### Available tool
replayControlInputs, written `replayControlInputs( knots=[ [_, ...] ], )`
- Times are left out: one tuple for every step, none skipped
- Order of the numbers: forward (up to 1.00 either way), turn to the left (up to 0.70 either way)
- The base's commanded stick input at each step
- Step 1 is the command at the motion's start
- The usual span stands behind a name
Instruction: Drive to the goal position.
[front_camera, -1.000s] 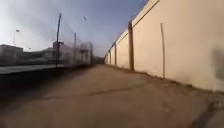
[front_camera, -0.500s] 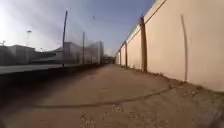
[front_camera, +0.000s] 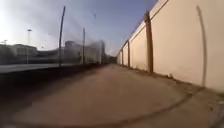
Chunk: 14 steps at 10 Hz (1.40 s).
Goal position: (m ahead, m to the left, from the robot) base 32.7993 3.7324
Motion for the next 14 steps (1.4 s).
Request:
replayControlInputs(
  knots=[
    [1.00,0.00],
    [1.00,0.00],
    [1.00,0.00],
    [1.00,0.00],
    [1.00,0.00],
    [1.00,0.00],
    [1.00,0.00],
    [1.00,0.00],
    [1.00,0.00],
    [1.00,0.00],
    [1.00,0.00],
    [1.00,0.00],
    [1.00,0.00],
    [1.00,0.00]
  ],
)
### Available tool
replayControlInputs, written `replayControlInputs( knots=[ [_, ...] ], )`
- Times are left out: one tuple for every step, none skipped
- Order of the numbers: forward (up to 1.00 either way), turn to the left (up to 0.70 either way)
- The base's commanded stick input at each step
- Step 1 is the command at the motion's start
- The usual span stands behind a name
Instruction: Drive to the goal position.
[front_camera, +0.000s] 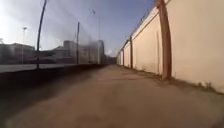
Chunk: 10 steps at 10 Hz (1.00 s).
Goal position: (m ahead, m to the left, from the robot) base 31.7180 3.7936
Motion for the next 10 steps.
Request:
replayControlInputs(
  knots=[
    [1.00,0.00],
    [1.00,0.00],
    [1.00,0.00],
    [1.00,0.00],
    [1.00,0.00],
    [1.00,0.00],
    [1.00,0.00],
    [1.00,0.00],
    [1.00,0.00],
    [1.00,0.00]
  ],
)
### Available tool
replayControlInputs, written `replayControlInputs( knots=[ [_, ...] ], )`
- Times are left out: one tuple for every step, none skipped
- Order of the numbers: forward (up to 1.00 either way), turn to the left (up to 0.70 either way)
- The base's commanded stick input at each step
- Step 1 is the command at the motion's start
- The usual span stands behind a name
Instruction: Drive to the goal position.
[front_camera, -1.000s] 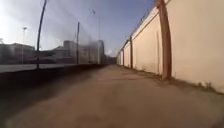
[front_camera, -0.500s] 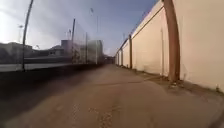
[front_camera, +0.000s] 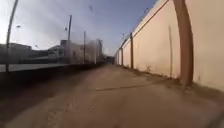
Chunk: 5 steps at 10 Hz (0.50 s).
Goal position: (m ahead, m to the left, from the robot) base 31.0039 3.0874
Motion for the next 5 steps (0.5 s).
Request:
replayControlInputs(
  knots=[
    [1.00,0.00],
    [1.00,0.00],
    [1.00,0.00],
    [1.00,0.00],
    [1.00,0.00]
  ],
)
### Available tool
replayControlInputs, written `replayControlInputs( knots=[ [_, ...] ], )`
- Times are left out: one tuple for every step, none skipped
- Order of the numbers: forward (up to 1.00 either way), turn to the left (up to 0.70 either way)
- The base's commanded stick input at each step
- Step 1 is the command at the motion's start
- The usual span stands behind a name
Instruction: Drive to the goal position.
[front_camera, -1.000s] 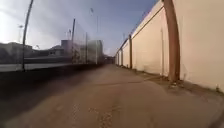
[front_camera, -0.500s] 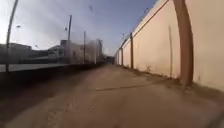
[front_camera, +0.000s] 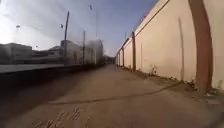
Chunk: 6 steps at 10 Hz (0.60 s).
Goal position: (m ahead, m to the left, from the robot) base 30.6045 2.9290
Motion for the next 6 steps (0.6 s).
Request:
replayControlInputs(
  knots=[
    [1.00,0.00],
    [1.00,0.00],
    [1.00,0.00],
    [1.00,0.00],
    [1.00,0.00],
    [1.00,0.00]
  ],
)
